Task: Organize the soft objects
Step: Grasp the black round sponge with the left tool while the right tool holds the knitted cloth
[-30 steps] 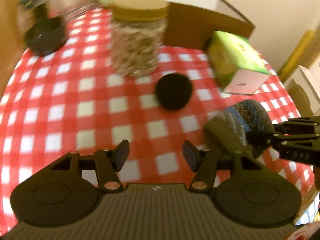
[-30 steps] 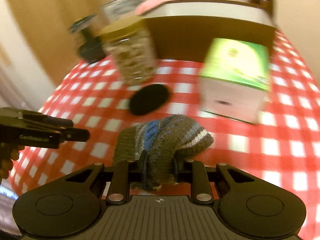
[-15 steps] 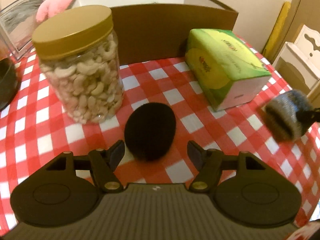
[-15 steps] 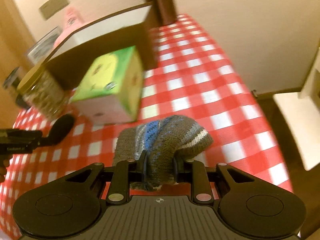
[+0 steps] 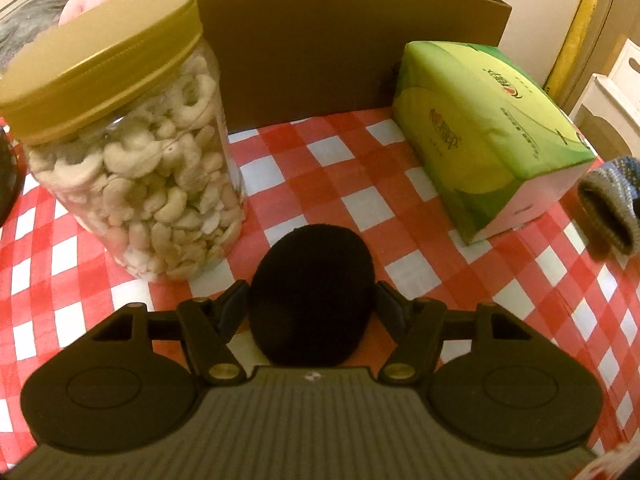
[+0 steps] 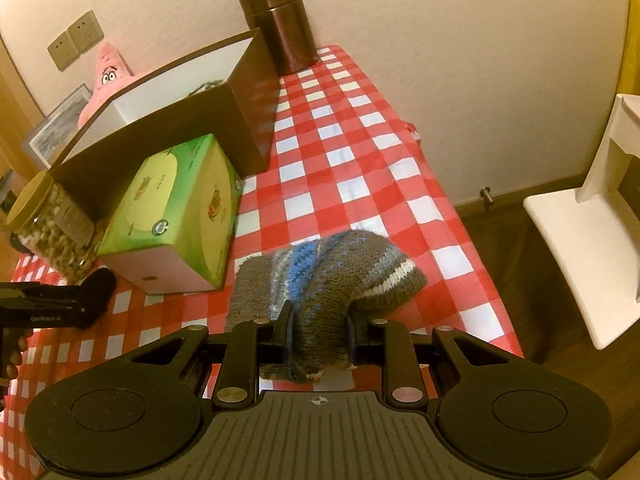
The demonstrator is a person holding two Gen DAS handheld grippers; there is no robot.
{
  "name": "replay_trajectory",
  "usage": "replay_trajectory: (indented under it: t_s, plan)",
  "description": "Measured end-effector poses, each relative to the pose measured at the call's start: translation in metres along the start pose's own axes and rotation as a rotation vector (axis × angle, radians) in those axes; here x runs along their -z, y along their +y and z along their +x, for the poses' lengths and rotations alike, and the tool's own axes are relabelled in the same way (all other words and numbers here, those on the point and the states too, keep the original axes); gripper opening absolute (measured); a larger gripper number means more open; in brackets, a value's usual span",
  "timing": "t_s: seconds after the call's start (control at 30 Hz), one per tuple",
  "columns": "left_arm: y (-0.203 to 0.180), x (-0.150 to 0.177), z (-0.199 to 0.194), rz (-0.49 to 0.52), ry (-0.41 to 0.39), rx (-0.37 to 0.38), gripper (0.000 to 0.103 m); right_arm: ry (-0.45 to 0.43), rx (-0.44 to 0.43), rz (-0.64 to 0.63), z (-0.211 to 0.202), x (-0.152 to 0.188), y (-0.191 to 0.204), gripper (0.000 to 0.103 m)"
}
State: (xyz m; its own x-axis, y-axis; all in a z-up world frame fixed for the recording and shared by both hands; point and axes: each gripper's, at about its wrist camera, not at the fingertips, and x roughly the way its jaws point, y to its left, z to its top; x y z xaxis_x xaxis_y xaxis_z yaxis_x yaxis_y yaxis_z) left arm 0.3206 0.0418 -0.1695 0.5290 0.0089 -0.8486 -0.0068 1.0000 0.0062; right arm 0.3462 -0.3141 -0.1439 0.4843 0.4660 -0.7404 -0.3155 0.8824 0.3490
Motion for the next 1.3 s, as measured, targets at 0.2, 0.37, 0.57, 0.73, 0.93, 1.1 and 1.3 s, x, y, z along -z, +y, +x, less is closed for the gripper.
replay_trajectory:
  t_s: [0.2,0.37,0.57,0.73,0.93,1.1,1.3]
  plan:
    - [-0.012,0.0,-0.005,-0.03,0.027,0.0,0.061,0.005,0.0,0.002,0.003,-0.001,-0.001,0.024]
    - [-0.029,0.005,-0.011,-0.054,0.059,-0.001,0.061,0.0,-0.008,0.001,0.002,-0.003,0.0,0.024]
    - [-0.04,0.005,-0.01,-0.043,0.077,-0.024,0.064,-0.001,-0.012,-0.003,0.002,-0.003,0.0,0.024]
    - [-0.042,0.004,-0.008,-0.039,0.08,-0.036,0.066,-0.001,-0.011,-0.001,0.001,-0.003,0.0,0.024]
    - [-0.043,0.003,-0.007,-0.037,0.077,-0.041,0.064,-0.003,-0.013,-0.001,0.0,-0.003,0.0,0.024]
    - [-0.045,0.004,-0.01,-0.036,0.079,-0.036,0.06,-0.012,-0.02,-0.005,-0.004,-0.002,0.002,0.024]
    - [-0.049,0.006,-0.022,-0.045,0.069,-0.033,0.06,-0.028,-0.032,-0.008,-0.01,-0.005,-0.002,0.024]
